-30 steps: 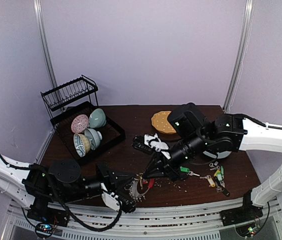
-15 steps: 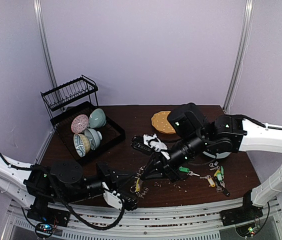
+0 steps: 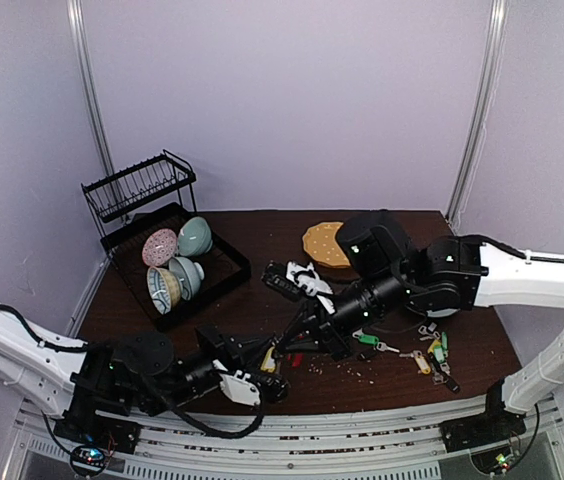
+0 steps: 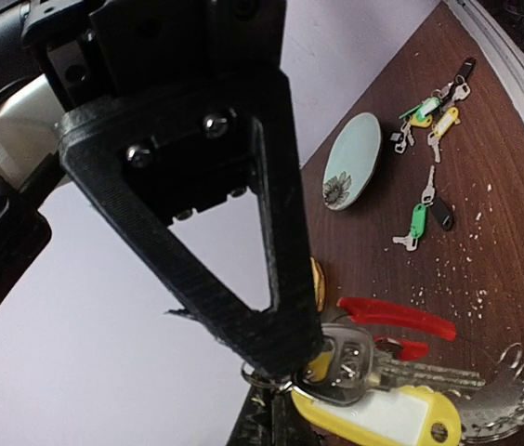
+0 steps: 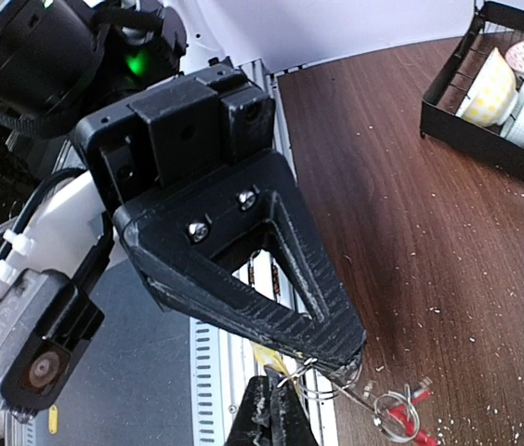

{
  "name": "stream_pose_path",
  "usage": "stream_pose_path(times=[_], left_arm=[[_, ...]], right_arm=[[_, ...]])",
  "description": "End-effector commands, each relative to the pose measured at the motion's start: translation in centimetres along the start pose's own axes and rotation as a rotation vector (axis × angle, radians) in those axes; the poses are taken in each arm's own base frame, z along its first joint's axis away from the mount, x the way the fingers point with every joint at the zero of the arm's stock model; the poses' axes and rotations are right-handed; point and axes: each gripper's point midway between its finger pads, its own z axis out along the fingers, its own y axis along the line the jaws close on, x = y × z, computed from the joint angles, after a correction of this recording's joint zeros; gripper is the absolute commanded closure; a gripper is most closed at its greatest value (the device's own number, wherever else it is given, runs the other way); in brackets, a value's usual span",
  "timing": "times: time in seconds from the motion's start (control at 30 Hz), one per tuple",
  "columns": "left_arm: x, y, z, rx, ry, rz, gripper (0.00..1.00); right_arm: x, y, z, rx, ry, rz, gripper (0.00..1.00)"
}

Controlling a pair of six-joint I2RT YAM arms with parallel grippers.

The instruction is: Put the keys on the keyring

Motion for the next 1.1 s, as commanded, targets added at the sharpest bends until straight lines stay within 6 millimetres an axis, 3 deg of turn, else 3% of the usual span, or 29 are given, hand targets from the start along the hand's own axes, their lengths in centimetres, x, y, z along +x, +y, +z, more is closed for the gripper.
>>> stream_pose_path(times=[0.0, 0.27, 0.5, 0.67, 0.87, 1.07], left_arm=[[-3.5, 4.5, 0.0, -0.179, -0.176, -0.255, 1.0], [-4.1, 4.1, 0.5, -0.147, -0.252, -0.435, 1.0], [-3.0, 4.5, 0.4, -0.182, -0.268, -0.526, 1.0], [-2.3, 4.7, 0.4, -0.216, -0.282, -0.577, 1.0], [-1.5, 5.4, 0.0, -0.247, -0.317, -0.662, 1.0], [-1.8, 5.5, 0.0, -0.249, -0.338, -0.668, 1.0]], right_arm=[[-4.0, 0.4, -0.7, 0.01, -0.179, -0.001, 1.0], [-4.7, 0.2, -2.1, 0.055, -0.217, -0.029, 1.0], [-5.2, 1.2, -3.1, 0.029, -0.222, -0.052, 0.8], [-6.0, 2.1, -3.5, -0.013, -0.231, -0.066, 0.74], [-7.2, 2.4, -5.3, 0.016, -0.266, -0.092, 0.62], [-7.8, 2.1, -5.9, 0.048, -0.28, -0.1, 0.59]])
